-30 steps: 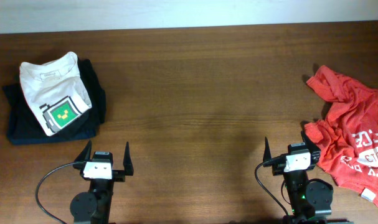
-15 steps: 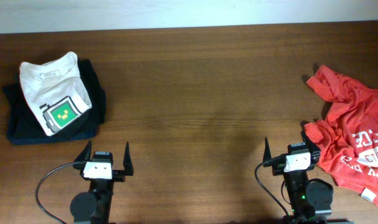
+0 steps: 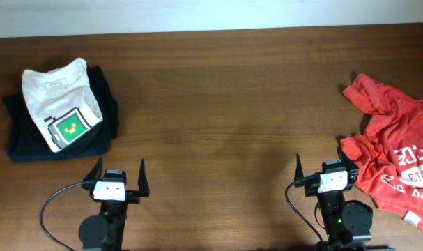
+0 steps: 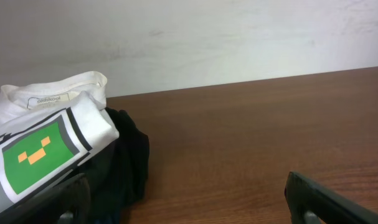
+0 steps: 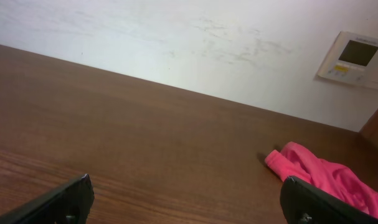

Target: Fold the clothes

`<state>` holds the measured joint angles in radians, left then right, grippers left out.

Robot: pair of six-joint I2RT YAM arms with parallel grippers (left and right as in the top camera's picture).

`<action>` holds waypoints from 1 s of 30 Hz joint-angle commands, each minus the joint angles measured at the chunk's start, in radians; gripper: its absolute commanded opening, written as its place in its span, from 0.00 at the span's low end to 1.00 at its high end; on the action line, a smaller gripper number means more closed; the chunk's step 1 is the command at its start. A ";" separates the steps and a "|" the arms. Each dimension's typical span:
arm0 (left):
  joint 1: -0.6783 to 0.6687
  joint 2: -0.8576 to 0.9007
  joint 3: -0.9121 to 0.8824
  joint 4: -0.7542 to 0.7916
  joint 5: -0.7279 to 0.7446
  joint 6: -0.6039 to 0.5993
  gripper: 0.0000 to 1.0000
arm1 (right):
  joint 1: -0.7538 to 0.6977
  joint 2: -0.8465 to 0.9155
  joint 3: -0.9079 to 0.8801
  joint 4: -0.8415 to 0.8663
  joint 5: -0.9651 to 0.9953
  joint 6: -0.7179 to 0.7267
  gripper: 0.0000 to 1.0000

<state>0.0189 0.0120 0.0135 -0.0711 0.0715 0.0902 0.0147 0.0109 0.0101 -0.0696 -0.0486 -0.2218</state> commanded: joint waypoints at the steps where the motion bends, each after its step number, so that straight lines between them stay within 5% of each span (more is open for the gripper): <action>1: -0.004 -0.001 -0.005 -0.004 0.014 0.016 0.99 | 0.005 -0.002 -0.005 -0.006 0.005 -0.006 0.99; 12: -0.004 -0.001 -0.005 0.002 0.014 0.016 0.99 | 0.005 -0.002 -0.005 0.017 -0.049 -0.005 0.99; 17: -0.003 -0.001 -0.004 0.000 0.034 -0.154 0.99 | 0.005 -0.002 0.013 0.016 -0.044 0.203 0.99; 21: -0.003 0.012 0.045 -0.040 0.120 -0.154 0.99 | 0.005 0.019 0.095 -0.111 -0.025 0.240 0.99; 30: -0.003 0.332 0.333 -0.183 0.120 -0.154 0.99 | 0.005 0.431 0.416 -0.264 -0.072 0.261 0.99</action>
<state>0.0189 0.2520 0.2638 -0.2226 0.1772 -0.0509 0.0147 0.3386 0.3157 -0.2787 -0.0986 0.0261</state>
